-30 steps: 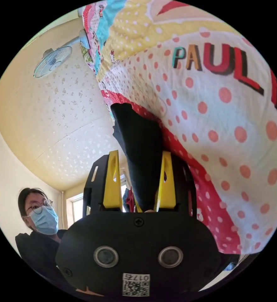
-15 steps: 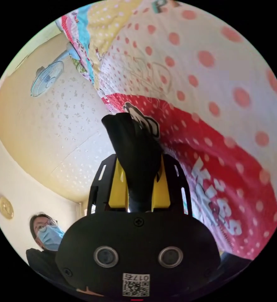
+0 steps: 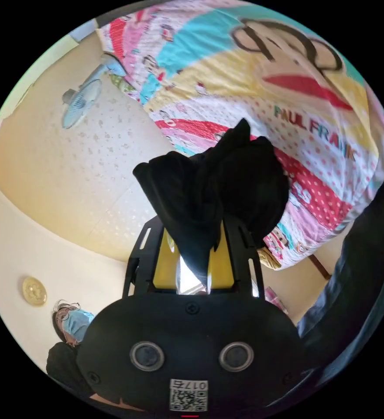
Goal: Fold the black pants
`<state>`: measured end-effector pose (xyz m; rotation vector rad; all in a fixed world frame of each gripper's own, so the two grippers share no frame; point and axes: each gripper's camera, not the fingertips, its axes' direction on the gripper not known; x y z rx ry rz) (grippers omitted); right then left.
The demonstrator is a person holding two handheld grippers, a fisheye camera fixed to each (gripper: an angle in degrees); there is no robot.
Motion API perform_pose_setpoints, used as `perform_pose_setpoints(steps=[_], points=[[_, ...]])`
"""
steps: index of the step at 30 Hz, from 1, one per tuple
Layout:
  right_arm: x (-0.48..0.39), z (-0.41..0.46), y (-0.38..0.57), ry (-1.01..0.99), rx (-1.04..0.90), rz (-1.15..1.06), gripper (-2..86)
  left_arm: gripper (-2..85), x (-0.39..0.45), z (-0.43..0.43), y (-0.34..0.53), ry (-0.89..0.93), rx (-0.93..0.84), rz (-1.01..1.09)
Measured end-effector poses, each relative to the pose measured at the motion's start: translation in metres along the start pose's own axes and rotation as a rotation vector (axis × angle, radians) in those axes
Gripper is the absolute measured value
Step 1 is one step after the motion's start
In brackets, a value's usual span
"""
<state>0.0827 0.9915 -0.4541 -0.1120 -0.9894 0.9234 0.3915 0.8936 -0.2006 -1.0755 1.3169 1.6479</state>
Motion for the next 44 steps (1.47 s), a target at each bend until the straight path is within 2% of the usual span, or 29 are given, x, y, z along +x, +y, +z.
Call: perform_pose_setpoints(steps=[3,8,11,14,16,18,20,21,22,24,27,31,33,35,37,39,40,41,42,44], points=[[-0.064,-0.043,-0.004,-0.146,0.058,-0.107,11.2,12.5,0.071,0.073,-0.028,0.036,-0.147,0.119],[-0.197,-0.133,-0.001,-0.373,0.158,-0.499,11.5,12.6,0.194,0.213,-0.052,0.160,-0.401,0.386],[-0.240,-0.184,-0.003,-0.428,0.222,-0.709,11.6,12.8,0.249,0.294,-0.052,0.203,-0.525,0.531],[-0.246,-0.231,-0.031,-0.422,0.303,-0.838,11.7,13.2,0.258,0.372,-0.061,0.194,-0.620,0.586],[-0.227,-0.259,-0.061,-0.333,0.377,-0.852,11.7,13.4,0.235,0.419,-0.076,0.108,-0.642,0.542],[-0.188,-0.285,-0.096,-0.223,0.487,-0.735,11.4,12.2,0.170,0.467,-0.097,-0.092,-0.665,0.403],[-0.108,-0.315,-0.135,-0.112,0.595,-0.455,10.8,7.4,0.104,0.477,-0.104,-0.252,-0.695,0.239],[-0.084,-0.322,-0.141,-0.099,0.609,-0.358,10.6,0.5,0.064,0.466,-0.105,-0.318,-0.699,0.136],[-0.038,-0.333,-0.144,-0.122,0.635,-0.185,10.0,0.2,0.045,0.456,-0.106,-0.336,-0.691,0.081],[0.003,-0.338,-0.134,-0.259,0.646,-0.172,9.4,-0.7,-0.001,0.396,-0.111,-0.360,-0.604,-0.045],[0.014,-0.343,-0.106,-0.214,0.590,-0.248,8.5,-0.9,-0.007,0.311,-0.126,-0.410,-0.556,-0.045],[0.035,-0.359,-0.048,-0.182,0.570,-0.202,5.1,-1.0,0.039,0.189,-0.146,-0.490,-0.364,0.012],[0.035,-0.362,-0.020,-0.097,0.544,-0.148,3.8,-1.0,0.096,0.111,-0.149,-0.521,-0.192,0.109],[0.014,-0.355,0.013,0.083,0.465,-0.145,2.9,-1.0,0.145,0.060,-0.138,-0.522,-0.094,0.215],[-0.016,-0.338,0.032,0.147,0.348,-0.293,2.2,-1.0,0.197,0.013,-0.112,-0.540,-0.014,0.356],[-0.054,-0.316,0.052,0.193,0.261,-0.496,1.3,-1.0,0.261,-0.046,-0.055,-0.639,0.052,0.579],[-0.083,-0.296,0.066,0.224,0.209,-0.666,1.0,-1.0,0.276,-0.062,-0.035,-0.685,0.075,0.646],[-0.113,-0.273,0.080,0.244,0.140,-0.845,0.7,-1.0,0.301,-0.094,0.009,-0.802,0.141,0.783],[-0.129,-0.260,0.087,0.255,0.101,-0.930,0.6,-1.0,0.318,-0.125,0.057,-0.940,0.234,0.892],[-0.185,-0.200,0.123,0.321,-0.032,-1.252,0.4,-1.0,0.329,-0.171,0.128,-1.134,0.400,0.971]])
